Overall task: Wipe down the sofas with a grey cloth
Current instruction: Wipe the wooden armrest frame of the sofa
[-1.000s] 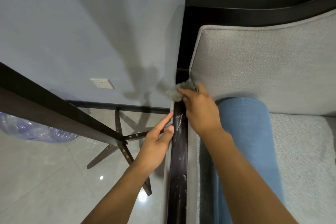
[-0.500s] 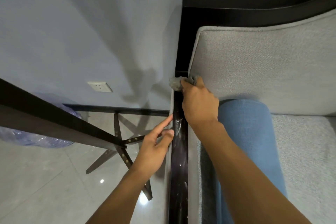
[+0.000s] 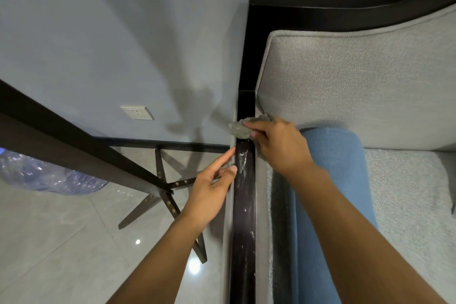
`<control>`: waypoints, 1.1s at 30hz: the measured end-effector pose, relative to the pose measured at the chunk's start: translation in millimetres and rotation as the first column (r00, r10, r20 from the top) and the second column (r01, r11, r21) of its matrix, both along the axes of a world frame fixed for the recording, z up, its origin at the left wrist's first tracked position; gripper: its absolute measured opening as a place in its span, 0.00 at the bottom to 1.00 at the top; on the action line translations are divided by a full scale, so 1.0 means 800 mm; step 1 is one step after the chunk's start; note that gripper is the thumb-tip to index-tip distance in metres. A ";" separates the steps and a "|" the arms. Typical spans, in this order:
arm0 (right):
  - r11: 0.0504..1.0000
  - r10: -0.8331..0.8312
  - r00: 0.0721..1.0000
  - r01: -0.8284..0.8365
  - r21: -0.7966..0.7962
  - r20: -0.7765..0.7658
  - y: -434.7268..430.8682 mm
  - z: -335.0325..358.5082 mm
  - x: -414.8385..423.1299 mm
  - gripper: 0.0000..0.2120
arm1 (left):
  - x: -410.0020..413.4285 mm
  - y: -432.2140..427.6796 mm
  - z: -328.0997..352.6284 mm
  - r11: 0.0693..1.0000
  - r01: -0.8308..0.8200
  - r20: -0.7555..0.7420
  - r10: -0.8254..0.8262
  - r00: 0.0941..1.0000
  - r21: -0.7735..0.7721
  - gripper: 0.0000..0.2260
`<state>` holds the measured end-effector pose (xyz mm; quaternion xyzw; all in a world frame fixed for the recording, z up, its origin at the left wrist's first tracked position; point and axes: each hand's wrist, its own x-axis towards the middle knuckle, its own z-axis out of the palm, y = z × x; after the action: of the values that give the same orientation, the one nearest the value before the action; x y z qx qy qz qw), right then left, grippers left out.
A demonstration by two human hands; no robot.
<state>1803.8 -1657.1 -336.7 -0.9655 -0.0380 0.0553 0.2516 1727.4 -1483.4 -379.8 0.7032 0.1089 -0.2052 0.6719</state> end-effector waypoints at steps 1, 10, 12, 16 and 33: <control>1.000 0.027 0.999 -0.026 0.011 -0.023 -0.001 0.002 0.008 0.16 | -0.002 -0.002 0.003 1.000 -0.014 -0.004 0.014 1.000 -0.008 0.18; 0.991 0.130 0.989 -0.129 0.031 -0.072 -0.003 0.012 -0.071 0.16 | -0.040 -0.013 0.014 0.984 -0.177 -0.059 0.175 0.983 -0.019 0.13; 0.996 0.089 0.994 -0.088 0.023 -0.056 0.001 0.010 -0.049 0.15 | -0.044 -0.013 0.018 0.985 -0.167 -0.054 0.165 0.985 -0.035 0.14; 0.996 0.074 0.995 -0.071 0.045 -0.064 0.006 0.012 -0.041 0.15 | -0.053 -0.011 0.022 0.986 -0.156 -0.080 0.151 0.985 -0.052 0.15; 0.982 0.169 0.984 -0.173 -0.075 -0.052 0.015 0.022 -0.121 0.15 | -0.068 -0.007 0.018 0.994 -0.108 -0.112 0.104 0.988 -0.029 0.14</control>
<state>1706.9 -1645.1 -319.2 -0.9664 -0.1129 0.1000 0.2082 1673.3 -1489.2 -365.3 0.6720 0.1794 -0.2094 0.6873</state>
